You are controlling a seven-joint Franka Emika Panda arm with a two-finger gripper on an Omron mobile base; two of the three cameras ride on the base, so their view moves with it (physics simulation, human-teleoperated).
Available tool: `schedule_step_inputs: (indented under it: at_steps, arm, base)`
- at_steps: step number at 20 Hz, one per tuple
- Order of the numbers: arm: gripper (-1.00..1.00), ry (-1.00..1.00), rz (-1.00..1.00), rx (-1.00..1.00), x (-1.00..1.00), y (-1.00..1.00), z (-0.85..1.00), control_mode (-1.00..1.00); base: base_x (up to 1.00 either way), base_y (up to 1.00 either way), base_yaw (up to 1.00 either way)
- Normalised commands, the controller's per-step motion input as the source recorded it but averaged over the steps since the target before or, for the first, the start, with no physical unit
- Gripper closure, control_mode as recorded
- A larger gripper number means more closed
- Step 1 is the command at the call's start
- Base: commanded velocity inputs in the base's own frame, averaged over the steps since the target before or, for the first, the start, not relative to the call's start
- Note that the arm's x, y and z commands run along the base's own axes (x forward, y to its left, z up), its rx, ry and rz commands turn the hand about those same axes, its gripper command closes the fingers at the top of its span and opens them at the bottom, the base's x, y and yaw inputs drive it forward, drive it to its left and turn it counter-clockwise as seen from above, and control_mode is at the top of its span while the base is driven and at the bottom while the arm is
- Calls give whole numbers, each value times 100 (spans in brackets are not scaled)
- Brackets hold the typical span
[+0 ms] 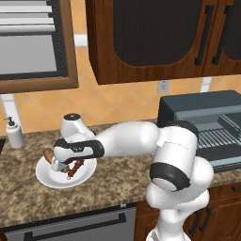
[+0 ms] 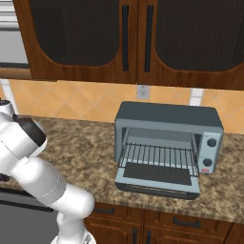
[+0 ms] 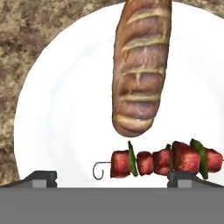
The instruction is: Pick up the kebab skewer and baguette bread, and place them inside the toaster oven. Close the toaster oven door and start by setting the timer.
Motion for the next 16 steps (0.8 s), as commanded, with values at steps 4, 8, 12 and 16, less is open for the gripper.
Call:
schedule_step_inputs:
  at_steps: [4,8,12,16]
  arm:
    - [-100,3,0,-4,32,26,-31,-100]
    - [-100,1,-1,-4,33,28,-33,-100]
    - [-100,0,-3,-5,41,20,-27,-100]
    - [-100,3,-4,-5,37,29,-17,-100]
  base:
    - [0,0,0]
    - [0,0,0]
    - [0,0,0]
    - [0,0,0]
